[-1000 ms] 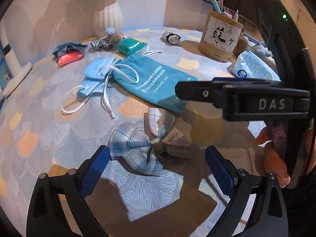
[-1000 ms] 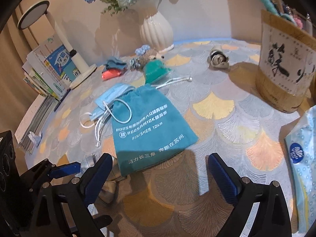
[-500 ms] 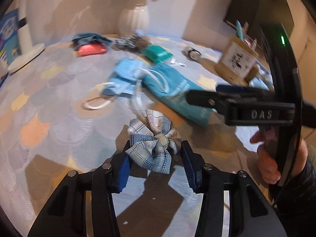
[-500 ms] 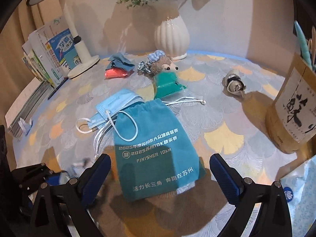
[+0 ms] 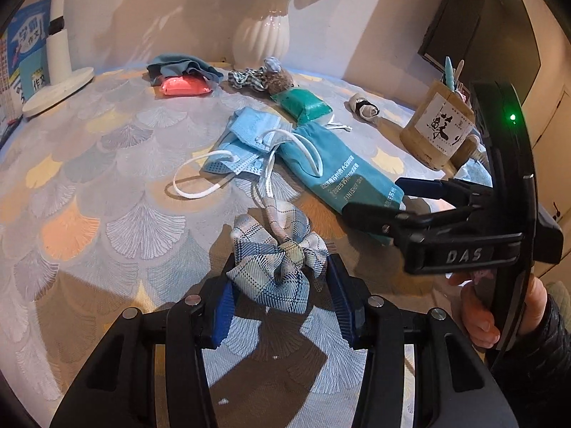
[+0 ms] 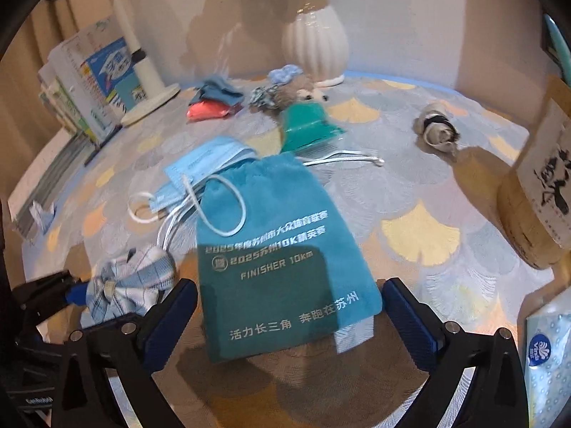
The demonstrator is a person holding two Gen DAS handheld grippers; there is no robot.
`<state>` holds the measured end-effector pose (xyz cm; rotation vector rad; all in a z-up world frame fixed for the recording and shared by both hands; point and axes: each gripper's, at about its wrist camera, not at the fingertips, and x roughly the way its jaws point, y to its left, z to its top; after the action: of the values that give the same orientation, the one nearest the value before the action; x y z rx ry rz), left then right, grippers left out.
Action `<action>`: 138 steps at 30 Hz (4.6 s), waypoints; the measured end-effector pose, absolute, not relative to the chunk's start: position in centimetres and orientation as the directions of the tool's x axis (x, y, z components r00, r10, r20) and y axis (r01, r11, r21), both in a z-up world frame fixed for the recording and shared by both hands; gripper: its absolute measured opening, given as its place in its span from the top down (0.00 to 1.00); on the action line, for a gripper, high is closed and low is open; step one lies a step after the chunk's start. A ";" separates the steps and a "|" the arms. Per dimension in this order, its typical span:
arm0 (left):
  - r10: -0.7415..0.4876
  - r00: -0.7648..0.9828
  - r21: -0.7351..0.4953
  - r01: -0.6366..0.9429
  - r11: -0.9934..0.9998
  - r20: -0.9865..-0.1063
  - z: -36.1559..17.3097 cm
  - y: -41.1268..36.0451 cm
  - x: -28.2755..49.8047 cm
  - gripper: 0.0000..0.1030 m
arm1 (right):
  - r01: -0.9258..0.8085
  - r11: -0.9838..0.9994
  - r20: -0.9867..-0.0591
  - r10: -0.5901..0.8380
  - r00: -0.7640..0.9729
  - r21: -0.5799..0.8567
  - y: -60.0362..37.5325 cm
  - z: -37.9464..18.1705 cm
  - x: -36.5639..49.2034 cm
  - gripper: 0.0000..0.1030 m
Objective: Organize soft objects
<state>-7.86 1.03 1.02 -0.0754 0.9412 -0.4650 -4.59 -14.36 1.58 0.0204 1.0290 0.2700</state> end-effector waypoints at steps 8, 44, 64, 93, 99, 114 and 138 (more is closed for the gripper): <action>-0.395 0.509 -0.229 0.358 0.905 -0.764 1.1 0.7 -8.0 0.57 | -0.228 0.973 -0.843 0.158 0.514 0.043 -13.0 1.6 -5.1 0.36; -0.371 0.519 -0.199 0.358 0.912 -0.770 1.1 0.6 -8.1 0.57 | -0.120 0.989 -0.888 0.129 0.440 0.085 -20.6 2.7 -7.0 0.00; -0.407 0.626 -0.167 0.406 0.899 -0.665 7.6 -0.5 -10.6 0.66 | -0.207 0.972 -0.778 0.215 0.590 0.111 -17.5 9.3 -11.6 0.96; -0.418 0.593 -0.184 0.415 0.891 -0.688 6.5 -1.7 -9.9 0.66 | -0.287 0.957 -0.818 0.135 0.559 -0.039 -16.4 3.6 -9.5 1.00; -0.434 0.594 -0.217 0.402 0.889 -0.677 6.3 -1.0 -9.7 0.66 | -0.149 0.968 -0.844 0.249 0.475 0.202 -22.0 3.8 -10.7 0.15; -0.439 0.589 -0.216 0.411 0.885 -0.678 6.2 -1.3 -9.8 0.66 | -0.097 0.995 -0.882 0.071 0.465 0.029 -19.1 1.8 -8.6 0.30; -0.440 0.612 -0.208 0.414 0.886 -0.657 7.3 -1.3 -9.9 0.66 | -0.058 0.989 -0.739 0.139 0.659 0.134 -21.5 9.0 -10.5 0.90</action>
<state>-9.86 -1.25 7.27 -0.0367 0.7675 -0.4930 -10.53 -21.48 8.97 0.1012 0.8447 0.1116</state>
